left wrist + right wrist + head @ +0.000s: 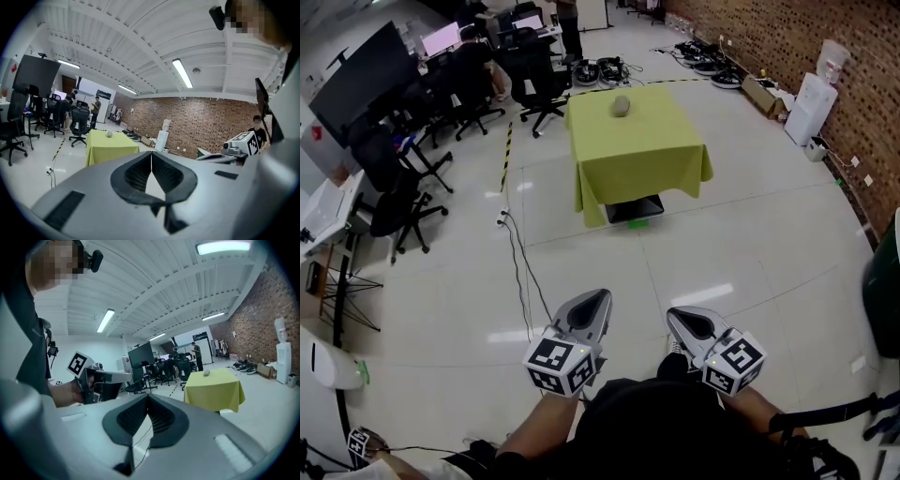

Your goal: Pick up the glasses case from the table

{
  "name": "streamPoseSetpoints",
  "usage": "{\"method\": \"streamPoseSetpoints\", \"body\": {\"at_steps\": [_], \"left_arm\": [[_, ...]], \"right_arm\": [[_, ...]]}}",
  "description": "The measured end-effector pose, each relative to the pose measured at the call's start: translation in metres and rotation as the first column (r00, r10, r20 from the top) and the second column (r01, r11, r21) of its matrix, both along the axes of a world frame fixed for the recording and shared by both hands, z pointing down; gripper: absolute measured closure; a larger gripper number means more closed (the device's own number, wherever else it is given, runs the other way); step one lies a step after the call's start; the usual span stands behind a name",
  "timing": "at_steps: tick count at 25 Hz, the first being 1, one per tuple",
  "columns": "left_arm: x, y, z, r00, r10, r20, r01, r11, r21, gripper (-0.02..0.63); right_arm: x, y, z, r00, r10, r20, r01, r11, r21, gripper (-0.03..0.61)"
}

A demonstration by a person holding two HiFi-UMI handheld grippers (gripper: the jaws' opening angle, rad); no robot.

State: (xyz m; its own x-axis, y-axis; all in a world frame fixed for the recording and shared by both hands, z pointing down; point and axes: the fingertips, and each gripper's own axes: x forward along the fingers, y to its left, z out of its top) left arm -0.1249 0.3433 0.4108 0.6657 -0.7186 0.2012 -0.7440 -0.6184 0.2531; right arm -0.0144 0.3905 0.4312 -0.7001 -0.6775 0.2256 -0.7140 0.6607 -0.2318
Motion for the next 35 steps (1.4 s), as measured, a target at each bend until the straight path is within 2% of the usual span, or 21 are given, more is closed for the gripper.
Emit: {"method": "streamPoseSetpoints", "body": {"at_steps": [10, 17, 29, 35], "left_arm": [[0.034, -0.036, 0.000, 1.000, 0.012, -0.002, -0.012, 1.000, -0.005, 0.604], [0.053, -0.079, 0.000, 1.000, -0.015, 0.015, 0.015, 1.000, -0.004, 0.604], [0.123, -0.155, -0.005, 0.997, -0.071, 0.032, 0.070, 0.997, 0.012, 0.604], [0.165, -0.182, -0.007, 0.997, -0.069, 0.036, 0.069, 0.998, 0.015, 0.604]], "right_arm": [[0.024, -0.045, 0.000, 1.000, -0.007, 0.018, 0.007, 1.000, 0.004, 0.577], [0.045, -0.095, -0.001, 0.999, -0.023, 0.049, 0.022, 1.000, 0.021, 0.577], [0.113, -0.181, -0.005, 0.994, -0.087, 0.064, 0.085, 0.996, 0.031, 0.577], [0.158, -0.207, -0.005, 0.995, -0.069, 0.073, 0.067, 0.997, 0.024, 0.577]]}}
